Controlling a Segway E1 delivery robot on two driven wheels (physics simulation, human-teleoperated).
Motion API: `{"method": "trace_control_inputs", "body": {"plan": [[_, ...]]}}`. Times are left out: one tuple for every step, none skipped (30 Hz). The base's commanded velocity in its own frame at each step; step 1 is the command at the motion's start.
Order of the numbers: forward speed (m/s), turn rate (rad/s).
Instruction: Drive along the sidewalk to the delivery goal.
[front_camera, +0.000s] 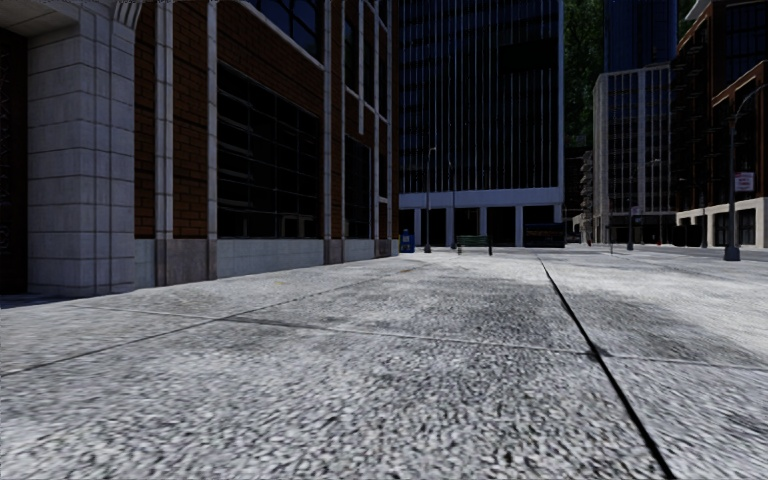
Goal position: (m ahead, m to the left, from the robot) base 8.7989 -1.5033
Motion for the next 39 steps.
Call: {"method": "trace_control_inputs", "body": {"plan": [[2.0,0.0],[2.0,0.0],[2.0,0.0],[2.0,0.0],[2.0,0.0],[2.0,0.0],[2.0,0.0],[2.0,0.0],[2.0,0.0],[2.0,0.0],[2.0,0.0],[2.0,0.0],[2.0,0.0],[2.0,0.0],[2.0,0.0],[2.0,0.0],[2.0,0.0],[2.0,0.0],[2.0,0.0],[2.0,0.0],[2.0,0.0],[2.0,0.0],[2.0,0.0],[2.0,0.0],[2.0,0.0],[2.0,0.0],[2.0,0.0],[2.0,0.0],[2.0,0.0],[2.0,0.0],[2.0,0.0],[2.0,-0.06],[2.0,-0.06],[2.0,-0.2],[2.0,-0.29],[2.0,-0.35],[2.0,-0.39],[2.0,-0.39],[2.0,-0.39]]}}
